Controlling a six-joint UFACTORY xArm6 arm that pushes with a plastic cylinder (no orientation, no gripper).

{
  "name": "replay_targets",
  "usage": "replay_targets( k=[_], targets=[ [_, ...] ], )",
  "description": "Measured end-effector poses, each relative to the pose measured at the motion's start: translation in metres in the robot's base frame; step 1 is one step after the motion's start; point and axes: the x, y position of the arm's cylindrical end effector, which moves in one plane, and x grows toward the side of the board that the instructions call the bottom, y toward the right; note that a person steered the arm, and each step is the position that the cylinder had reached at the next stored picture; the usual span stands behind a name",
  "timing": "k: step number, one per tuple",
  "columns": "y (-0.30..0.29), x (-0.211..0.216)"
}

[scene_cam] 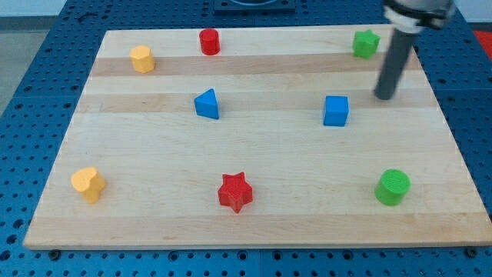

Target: Move blue cube towards top right

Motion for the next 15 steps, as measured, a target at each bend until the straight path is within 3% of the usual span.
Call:
replay_targets(
  k=[1,2,3,5,6,7,9,10,11,12,13,15],
  targets=[
    [0.018,0.012],
    [-0.016,0.081],
    [-0.054,0.092],
    [-0.088,0.053],
    [-0.104,0.071],
    [-0.135,0.058],
    [-0.160,-0.018],
    [-0.163,-0.036],
    [-0.168,-0.012],
    [-0.134,0.022],
    [-0.101,0.022],
    [-0.104,-0.003]
  ],
)
